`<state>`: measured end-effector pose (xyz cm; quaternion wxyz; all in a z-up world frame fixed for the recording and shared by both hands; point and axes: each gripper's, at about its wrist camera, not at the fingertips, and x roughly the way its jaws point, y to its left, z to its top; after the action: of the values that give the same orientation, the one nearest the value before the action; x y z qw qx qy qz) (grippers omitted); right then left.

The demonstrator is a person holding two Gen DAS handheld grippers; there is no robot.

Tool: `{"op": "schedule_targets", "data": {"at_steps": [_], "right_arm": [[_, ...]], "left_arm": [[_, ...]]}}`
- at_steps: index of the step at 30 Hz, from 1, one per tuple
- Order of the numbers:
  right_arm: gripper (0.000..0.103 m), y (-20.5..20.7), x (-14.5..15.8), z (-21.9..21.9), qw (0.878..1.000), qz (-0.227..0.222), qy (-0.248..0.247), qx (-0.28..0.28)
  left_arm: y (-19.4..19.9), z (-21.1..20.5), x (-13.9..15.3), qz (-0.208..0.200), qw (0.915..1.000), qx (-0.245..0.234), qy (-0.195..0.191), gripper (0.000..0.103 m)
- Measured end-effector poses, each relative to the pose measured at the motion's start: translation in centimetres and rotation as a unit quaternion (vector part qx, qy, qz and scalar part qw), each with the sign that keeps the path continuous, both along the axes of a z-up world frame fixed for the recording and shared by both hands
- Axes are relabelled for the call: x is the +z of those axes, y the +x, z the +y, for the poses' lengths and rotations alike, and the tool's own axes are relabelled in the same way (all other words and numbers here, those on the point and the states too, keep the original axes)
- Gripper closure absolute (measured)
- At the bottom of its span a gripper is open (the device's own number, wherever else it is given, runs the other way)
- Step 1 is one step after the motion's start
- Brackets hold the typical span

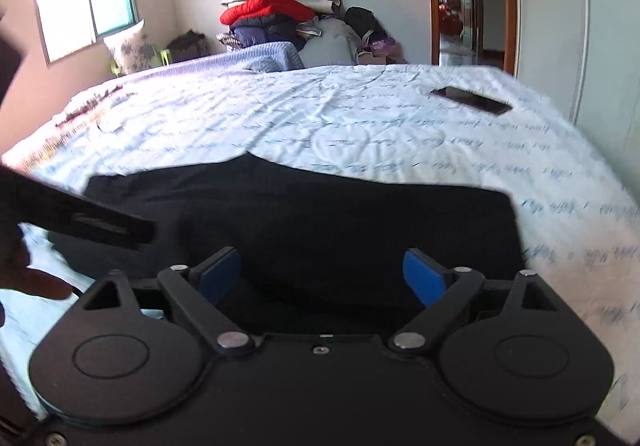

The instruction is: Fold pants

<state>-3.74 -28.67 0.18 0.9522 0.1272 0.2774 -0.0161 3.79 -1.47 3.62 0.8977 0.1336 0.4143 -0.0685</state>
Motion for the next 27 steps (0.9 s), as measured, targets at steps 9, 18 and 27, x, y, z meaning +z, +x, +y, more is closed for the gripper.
{"op": "schedule_targets", "data": {"at_steps": [9, 18, 27], "right_arm": [[0.011, -1.4, 0.6, 0.4, 0.991, 0.042, 0.123, 0.043], [0.011, 2.0, -2.0, 3.3, 0.993, 0.000, -0.119, 0.011], [0.011, 5.9, -5.3, 1.6, 0.986, 0.064, -0.151, 0.000]], "left_arm": [[-4.3, 12.1, 9.6, -0.150, 0.9843, 0.081, 0.045, 0.013], [-2.3, 0.6, 1.1, -0.107, 0.9915, -0.067, 0.033, 0.002], [2.3, -3.1, -6.5, -0.050, 0.9969, -0.033, 0.051, 0.011]]}}
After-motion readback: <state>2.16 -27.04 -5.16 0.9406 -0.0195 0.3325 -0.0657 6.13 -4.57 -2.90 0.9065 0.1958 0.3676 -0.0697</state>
